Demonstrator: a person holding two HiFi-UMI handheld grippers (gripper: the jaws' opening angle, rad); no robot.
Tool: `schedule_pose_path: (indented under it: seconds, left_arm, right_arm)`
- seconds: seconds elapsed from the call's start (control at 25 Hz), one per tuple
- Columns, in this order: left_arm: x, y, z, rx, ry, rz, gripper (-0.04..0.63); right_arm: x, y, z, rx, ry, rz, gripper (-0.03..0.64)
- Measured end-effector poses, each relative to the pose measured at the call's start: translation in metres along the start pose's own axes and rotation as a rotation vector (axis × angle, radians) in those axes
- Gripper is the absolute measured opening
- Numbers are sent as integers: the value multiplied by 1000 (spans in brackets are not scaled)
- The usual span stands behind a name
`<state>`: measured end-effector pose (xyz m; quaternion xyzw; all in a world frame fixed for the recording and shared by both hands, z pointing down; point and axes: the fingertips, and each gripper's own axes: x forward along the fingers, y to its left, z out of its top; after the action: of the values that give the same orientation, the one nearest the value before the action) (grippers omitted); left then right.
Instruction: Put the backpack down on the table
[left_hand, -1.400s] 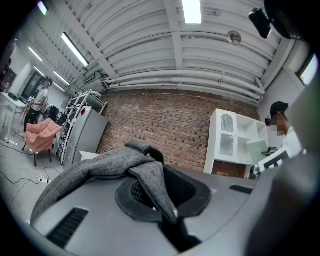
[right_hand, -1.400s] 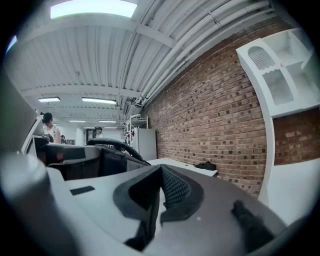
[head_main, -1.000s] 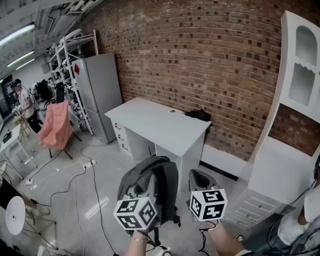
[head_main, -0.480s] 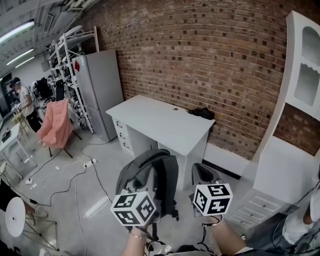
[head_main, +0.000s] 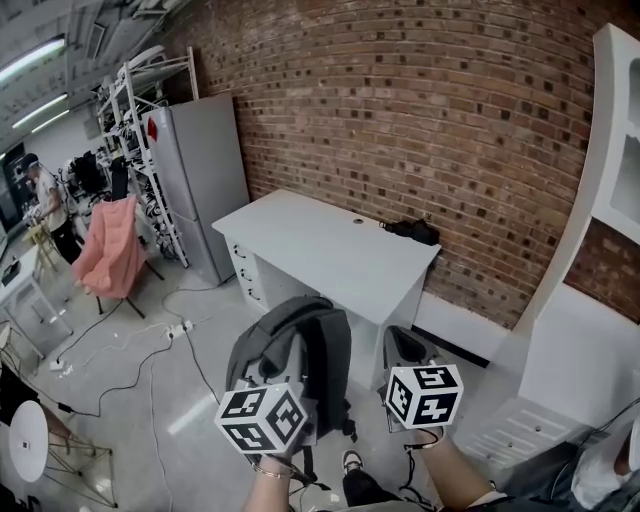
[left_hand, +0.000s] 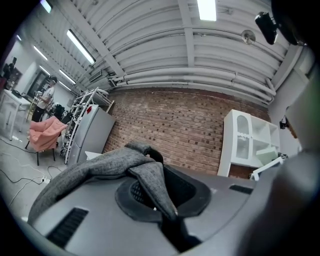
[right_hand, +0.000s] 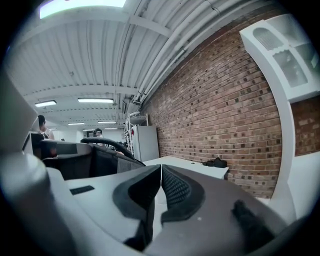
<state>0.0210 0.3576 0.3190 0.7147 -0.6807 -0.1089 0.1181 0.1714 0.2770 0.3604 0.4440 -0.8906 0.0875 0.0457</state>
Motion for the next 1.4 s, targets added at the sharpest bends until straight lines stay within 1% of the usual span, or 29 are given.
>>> schedule_pose_path:
  seconds: [0.16,0.32,0.6,0.84,1.0,1.2,1.4]
  left_arm:
    - [32,16,4,2,0,22,37]
    - [63,25,11,13,0,26,37]
    - [112,46,37,0,-24,48,37]
    - [153,63,59,32,-50,80,37]
    - [175,73,67,62,-60,87,37]
    - [201,82,81,105,-81,95,37]
    - [219,100,98,102,-125,123,37]
  right_arm:
    - [42,-9,3,5,9,14,31]
    - [78,-15,9,16,5,34,31]
    - [133,-39,29,27,9,50,31]
    - [187,-53,48,3,14,57,31]
    - [222,-58,58,1,1,81,31]
    - [260,-61,61,-28,15,92,31]
    - [284,-66,62,-18,14,98,31]
